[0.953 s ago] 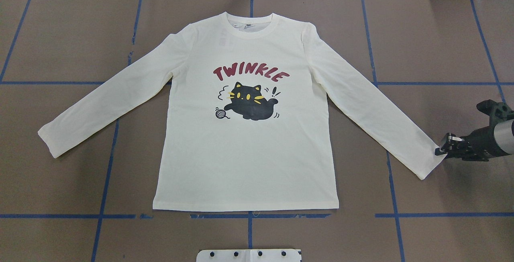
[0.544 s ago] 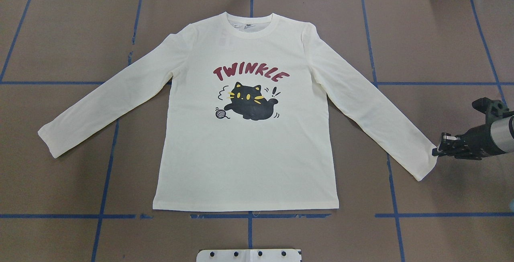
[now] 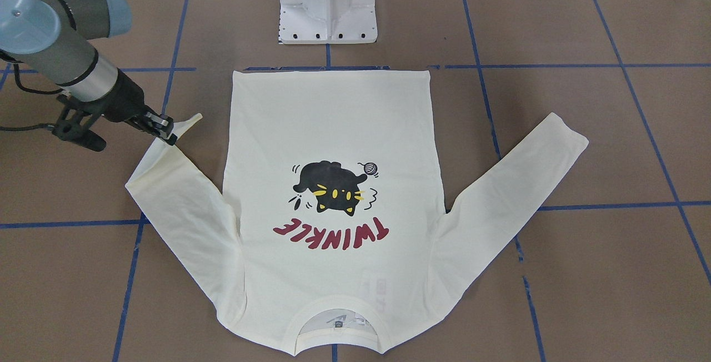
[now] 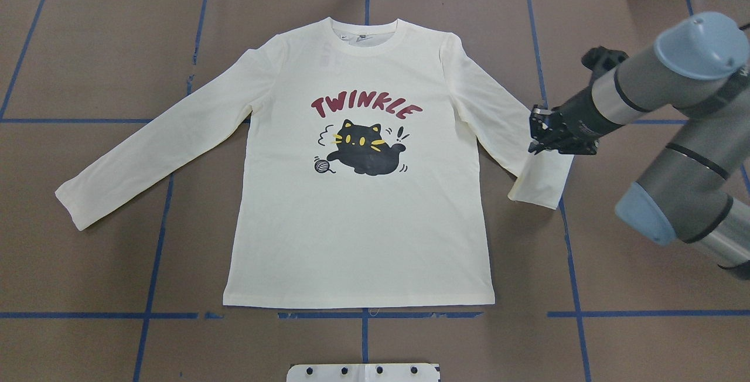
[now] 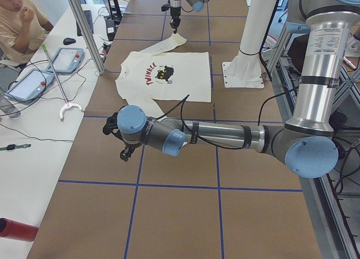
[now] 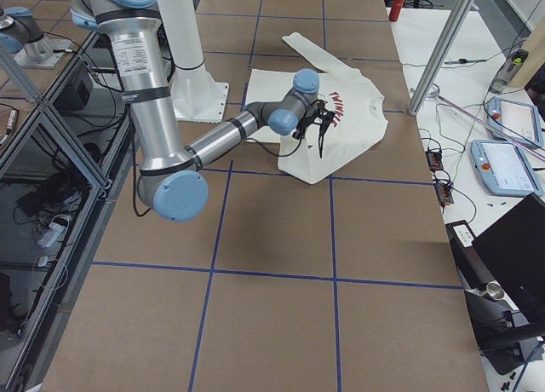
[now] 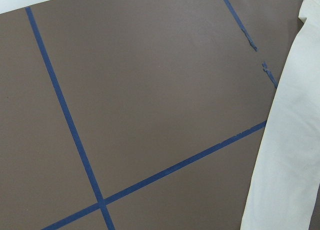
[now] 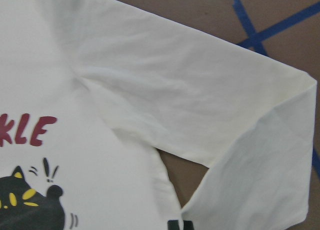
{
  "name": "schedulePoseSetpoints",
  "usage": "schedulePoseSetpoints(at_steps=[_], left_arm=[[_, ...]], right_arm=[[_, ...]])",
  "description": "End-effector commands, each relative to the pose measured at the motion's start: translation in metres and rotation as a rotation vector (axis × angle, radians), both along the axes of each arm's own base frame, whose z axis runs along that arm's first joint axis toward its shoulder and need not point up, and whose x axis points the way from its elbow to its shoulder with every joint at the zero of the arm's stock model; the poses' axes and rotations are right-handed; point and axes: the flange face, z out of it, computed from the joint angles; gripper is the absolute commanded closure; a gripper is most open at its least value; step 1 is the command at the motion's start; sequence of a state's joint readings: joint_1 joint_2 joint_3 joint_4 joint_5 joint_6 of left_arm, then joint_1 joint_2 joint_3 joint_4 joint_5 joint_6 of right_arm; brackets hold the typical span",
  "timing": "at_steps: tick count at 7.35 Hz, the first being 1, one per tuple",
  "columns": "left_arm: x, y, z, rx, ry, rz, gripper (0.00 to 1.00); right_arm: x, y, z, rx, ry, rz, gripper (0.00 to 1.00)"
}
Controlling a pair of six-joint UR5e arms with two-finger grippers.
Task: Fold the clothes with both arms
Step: 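Carry the grasped sleeve across the shirt front toward the other sleeve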
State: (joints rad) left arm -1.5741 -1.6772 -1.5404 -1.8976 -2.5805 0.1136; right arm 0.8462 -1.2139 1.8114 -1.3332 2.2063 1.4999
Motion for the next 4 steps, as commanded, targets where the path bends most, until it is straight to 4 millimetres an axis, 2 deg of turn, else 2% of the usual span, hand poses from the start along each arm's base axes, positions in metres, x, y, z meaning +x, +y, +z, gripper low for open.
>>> schedulePoseSetpoints(at_steps=[1, 2, 3, 4], left_arm=[[0.000, 0.000, -0.004, 0.007, 0.001, 0.001, 0.00], [0.000, 0.000, -0.006, -0.003, 0.005, -0.008, 0.00], [0.000, 0.001, -0.018, 0.001, 0.010, -0.019, 0.00], [0.000, 0.002, -0.021, 0.001, 0.011, -0.025, 0.00]], right_arm=[[-0.076, -0.085, -0.120, 0.002, 0.029, 0.076, 1.00], [-0.137, -0.124, -0.171, 0.009, 0.058, 0.080, 1.00], [-0.197, -0.137, -0.203, 0.064, 0.025, 0.112, 1.00], [-0.247, -0.115, -0.228, 0.125, 0.012, 0.146, 1.00]])
